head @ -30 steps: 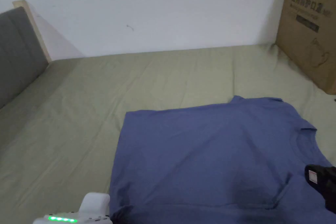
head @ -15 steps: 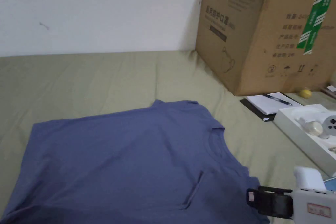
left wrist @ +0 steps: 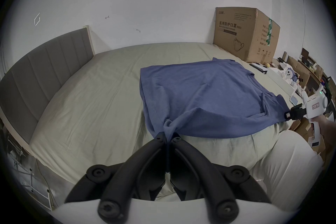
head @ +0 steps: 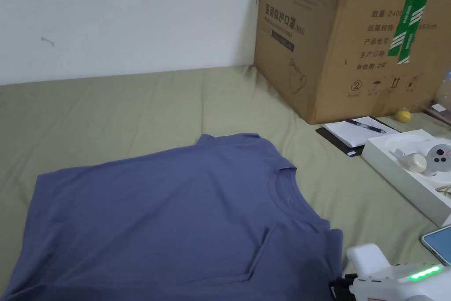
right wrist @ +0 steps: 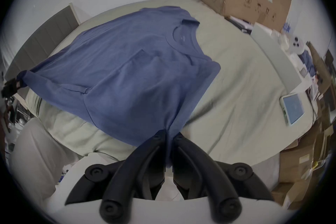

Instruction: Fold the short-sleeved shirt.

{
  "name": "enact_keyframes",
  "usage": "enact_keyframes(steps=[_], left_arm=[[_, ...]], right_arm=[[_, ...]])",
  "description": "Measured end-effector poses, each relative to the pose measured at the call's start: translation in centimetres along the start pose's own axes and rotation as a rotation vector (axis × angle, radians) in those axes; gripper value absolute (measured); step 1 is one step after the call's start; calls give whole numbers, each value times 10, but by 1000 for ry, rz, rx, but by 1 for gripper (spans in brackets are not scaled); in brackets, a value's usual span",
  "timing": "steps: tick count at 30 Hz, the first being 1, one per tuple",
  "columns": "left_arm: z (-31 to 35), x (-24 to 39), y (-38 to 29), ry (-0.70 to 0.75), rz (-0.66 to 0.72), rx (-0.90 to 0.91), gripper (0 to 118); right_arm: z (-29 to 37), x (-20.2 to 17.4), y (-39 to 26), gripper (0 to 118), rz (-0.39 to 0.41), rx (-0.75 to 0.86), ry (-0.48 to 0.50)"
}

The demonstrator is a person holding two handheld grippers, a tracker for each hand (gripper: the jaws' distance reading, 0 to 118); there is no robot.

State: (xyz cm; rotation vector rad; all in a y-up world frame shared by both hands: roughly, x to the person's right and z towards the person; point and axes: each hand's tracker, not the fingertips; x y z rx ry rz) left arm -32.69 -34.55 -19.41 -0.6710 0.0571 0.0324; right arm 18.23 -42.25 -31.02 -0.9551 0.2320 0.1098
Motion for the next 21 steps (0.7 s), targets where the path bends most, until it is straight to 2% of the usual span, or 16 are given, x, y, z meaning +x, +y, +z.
enact_keyframes(steps=[2,6,13,17,20,21], left_arm=[[-1,0,-2,8,12,-9,1],[0,-4,-11,26,21,-15,1],[15,-10,-6,51,18,20,1],[-2,-21,26,30,67,0,1],[-38,-34,57,4,77,-32,1],[-55,-37,67,-4,71,-42,1]], right_arm=[[6,3,-2,7,-15,25,4],[30,17,-8,6,-96,122,27],[79,17,-3,6,-124,201,50],[79,18,34,6,-149,192,64],[58,22,81,6,-244,193,123],[45,24,100,6,-247,186,124]])
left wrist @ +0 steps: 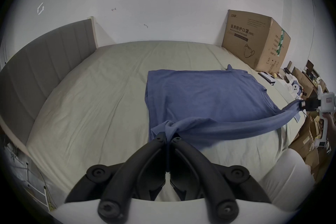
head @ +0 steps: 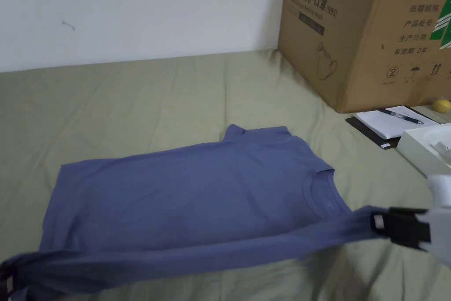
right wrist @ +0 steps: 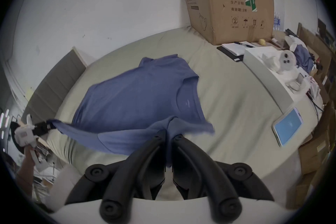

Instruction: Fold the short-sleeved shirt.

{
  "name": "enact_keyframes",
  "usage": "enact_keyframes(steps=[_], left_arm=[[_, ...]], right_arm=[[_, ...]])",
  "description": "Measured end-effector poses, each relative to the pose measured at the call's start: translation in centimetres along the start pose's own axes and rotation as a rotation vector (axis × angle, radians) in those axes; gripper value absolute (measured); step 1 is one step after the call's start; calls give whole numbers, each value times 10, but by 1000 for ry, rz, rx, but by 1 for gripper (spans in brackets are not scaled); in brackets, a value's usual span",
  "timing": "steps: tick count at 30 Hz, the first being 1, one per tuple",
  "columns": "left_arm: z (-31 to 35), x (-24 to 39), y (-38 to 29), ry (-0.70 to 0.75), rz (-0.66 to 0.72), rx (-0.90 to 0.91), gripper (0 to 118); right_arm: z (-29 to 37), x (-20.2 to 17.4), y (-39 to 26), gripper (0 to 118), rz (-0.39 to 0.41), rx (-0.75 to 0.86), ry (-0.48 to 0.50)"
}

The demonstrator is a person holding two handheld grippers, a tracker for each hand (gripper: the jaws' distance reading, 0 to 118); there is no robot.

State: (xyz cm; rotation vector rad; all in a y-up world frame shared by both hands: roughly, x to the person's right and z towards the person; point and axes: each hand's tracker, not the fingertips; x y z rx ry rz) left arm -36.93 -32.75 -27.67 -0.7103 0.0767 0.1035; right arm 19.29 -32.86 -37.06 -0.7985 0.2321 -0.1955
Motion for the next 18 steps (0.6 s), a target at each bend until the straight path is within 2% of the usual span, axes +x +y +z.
enact_keyframes(steps=[3,6,8,9,10,11,13,14,15,16,18], left_arm=[[-53,-12,24,-8,7,-37,1],[-103,-18,39,0,37,-92,1],[-130,-20,44,10,52,-114,2],[-141,-21,45,15,65,-125,2],[-150,-22,41,19,94,-132,10],[-158,-21,40,33,132,-148,31],[-170,-24,39,46,186,-157,83],[-171,-29,36,52,227,-153,109],[-171,-31,35,66,255,-133,115],[-165,-32,34,75,282,-98,115],[-146,-35,32,65,308,-17,115]], right_arm=[[-55,-2,39,6,7,-30,-43],[-111,1,61,7,-83,-79,-52],[-143,-3,70,7,-80,-102,-71],[-158,-1,71,7,-70,-116,-95],[-169,-3,71,7,-66,-109,-125],[-180,-6,70,15,-65,-108,-141],[-193,-6,66,47,-61,-106,-168],[-196,-7,63,82,-54,-90,-175],[-196,-8,61,106,-48,-76,-183],[-194,-10,59,118,-36,-68,-198],[-173,-16,54,113,-5,18,-198]])
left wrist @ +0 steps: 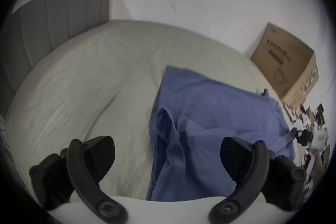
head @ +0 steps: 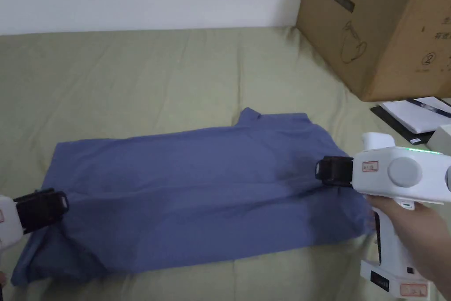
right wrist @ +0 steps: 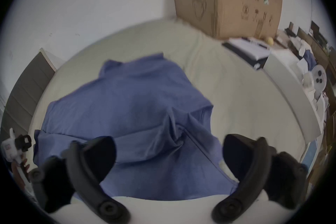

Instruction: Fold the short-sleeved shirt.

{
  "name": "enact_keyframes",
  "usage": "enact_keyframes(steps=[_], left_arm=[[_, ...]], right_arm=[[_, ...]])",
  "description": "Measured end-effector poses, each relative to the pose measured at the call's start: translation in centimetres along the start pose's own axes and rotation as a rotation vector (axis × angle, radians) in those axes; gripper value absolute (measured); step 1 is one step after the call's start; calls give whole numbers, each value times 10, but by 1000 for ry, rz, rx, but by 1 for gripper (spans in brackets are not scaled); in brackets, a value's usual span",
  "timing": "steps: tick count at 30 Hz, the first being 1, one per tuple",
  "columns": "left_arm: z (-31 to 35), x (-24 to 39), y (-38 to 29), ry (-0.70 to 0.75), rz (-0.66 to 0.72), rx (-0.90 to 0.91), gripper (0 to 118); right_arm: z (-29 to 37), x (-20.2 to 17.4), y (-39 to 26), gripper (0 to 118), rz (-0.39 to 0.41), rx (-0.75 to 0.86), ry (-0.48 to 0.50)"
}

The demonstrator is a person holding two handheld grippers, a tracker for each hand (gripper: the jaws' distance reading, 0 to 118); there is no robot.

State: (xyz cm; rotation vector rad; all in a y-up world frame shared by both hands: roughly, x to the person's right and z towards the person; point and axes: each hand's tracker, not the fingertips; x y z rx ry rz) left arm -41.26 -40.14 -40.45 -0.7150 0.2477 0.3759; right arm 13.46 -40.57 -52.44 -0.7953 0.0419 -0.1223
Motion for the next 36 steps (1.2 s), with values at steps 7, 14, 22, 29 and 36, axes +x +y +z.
enact_keyframes(steps=[7,14,22,29,36], left_arm=[[112,9,-33,-78,-119,189,108],[193,-8,-103,-23,-137,282,0],[162,-20,-49,-67,-43,45,0],[33,-25,-13,53,-76,-259,114],[-25,-26,-32,177,-125,-455,110]], right_arm=[[119,-14,-34,109,11,258,160],[200,-56,-101,0,131,372,173],[223,-56,-101,0,137,358,285],[211,-49,-98,0,143,315,304],[192,-54,-103,0,172,245,285]])
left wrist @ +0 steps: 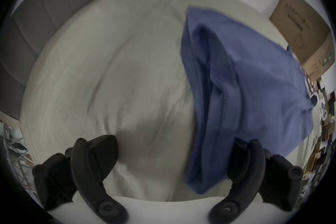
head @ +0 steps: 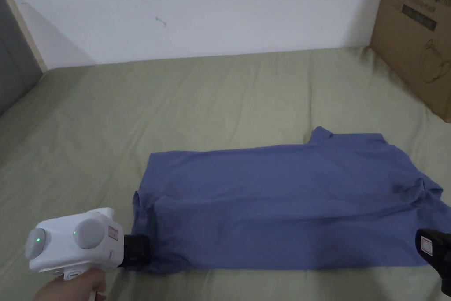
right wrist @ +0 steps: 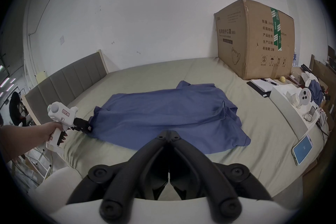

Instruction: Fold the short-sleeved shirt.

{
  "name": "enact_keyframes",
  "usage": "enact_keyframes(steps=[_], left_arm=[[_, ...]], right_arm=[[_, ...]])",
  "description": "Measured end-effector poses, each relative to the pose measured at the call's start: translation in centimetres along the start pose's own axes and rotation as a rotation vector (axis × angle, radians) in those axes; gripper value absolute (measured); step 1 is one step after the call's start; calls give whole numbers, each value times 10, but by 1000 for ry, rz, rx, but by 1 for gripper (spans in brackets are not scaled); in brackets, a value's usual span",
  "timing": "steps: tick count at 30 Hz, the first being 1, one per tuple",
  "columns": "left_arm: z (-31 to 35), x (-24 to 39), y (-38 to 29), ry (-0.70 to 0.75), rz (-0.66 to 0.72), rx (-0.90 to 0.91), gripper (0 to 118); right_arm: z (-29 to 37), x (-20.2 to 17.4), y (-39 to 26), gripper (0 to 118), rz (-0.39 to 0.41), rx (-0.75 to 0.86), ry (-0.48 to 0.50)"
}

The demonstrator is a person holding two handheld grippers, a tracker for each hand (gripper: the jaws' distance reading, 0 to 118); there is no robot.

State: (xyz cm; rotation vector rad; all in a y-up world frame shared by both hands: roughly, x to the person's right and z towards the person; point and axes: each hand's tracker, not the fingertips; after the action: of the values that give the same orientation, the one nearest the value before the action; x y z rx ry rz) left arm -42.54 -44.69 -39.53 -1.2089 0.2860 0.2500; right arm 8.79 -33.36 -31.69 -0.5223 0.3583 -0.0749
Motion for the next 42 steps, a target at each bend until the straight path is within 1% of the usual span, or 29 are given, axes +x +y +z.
enact_keyframes(steps=[3,4,6,7,8,9,11,13,15,17,18,19,20,21,22,23,24,25,28,30,32,33,34,35,36,37,38,39,42], left_arm=[[11,17,-2,47,-33,56,108],[12,12,-2,42,-39,58,99],[30,24,-7,-17,-97,104,54],[34,26,-9,-74,-131,104,21],[39,35,-16,-63,-162,89,4],[40,33,-17,-74,-174,84,2],[43,24,-13,-211,-125,62,2],[52,18,-6,-152,-82,141,2],[64,9,-4,-86,-100,229,2],[72,4,0,-89,-113,254,2],[73,3,0,-105,-104,227,2],[73,4,0,-106,-106,221,2],[75,9,-2,-110,-104,207,2],[75,11,-4,-111,-100,197,2],[73,13,-7,-116,-95,187,2],[71,15,-9,-115,-99,183,2],[69,15,-10,-111,-103,178,2],[66,15,-12,-107,-106,172,2],[59,13,-15,-109,-99,147,2],[54,12,-17,-113,-94,128,2],[50,10,-17,-117,-92,112,2],[48,10,-17,-117,-93,105,2],[46,11,-17,-118,-93,100,2],[44,13,-18,-115,-97,96,2],[43,12,-17,-110,-102,93,2],[41,13,-16,-105,-109,90,2],[40,15,-16,-101,-116,86,2],[40,16,-16,-95,-125,84,2],[42,15,-14,-88,-136,84,2]], right_arm=[[-7,1,-2,0,-11,-16,1],[-9,1,-3,0,-14,-19,1],[-13,3,-3,0,-18,-20,-3],[-12,2,-3,0,-19,-20,-5],[-13,3,-3,0,-25,-22,-6],[-14,6,-2,0,-37,-24,-4],[-8,15,7,0,-59,0,10],[3,32,24,0,-66,102,-24],[6,59,48,0,-97,111,-61],[-10,92,68,0,-172,-23,-87],[-25,109,73,0,-221,-124,-64],[-38,122,76,5,-251,-213,-27],[-52,136,73,36,-278,-281,64],[-65,145,66,79,-309,-348,87],[-77,150,61,114,-339,-414,63],[-91,154,51,113,-352,-472,7],[-100,157,41,107,-365,-459,-7],[-108,165,34,105,-377,-457,-53],[-124,180,22,106,-456,-500,-115],[-135,192,12,105,-496,-509,-188],[-149,213,9,105,-552,-553,-224],[-153,219,5,104,-610,-578,-209],[-155,221,3,100,-646,-590,-178],[-149,204,7,85,-641,-584,-161],[-149,195,10,68,-601,-594,-176],[-150,187,11,54,-534,-611,-203],[-150,181,12,36,-474,-623,-225],[-159,193,11,23,-460,-659,-218],[-153,198,18,15,-511,-625,-199]])
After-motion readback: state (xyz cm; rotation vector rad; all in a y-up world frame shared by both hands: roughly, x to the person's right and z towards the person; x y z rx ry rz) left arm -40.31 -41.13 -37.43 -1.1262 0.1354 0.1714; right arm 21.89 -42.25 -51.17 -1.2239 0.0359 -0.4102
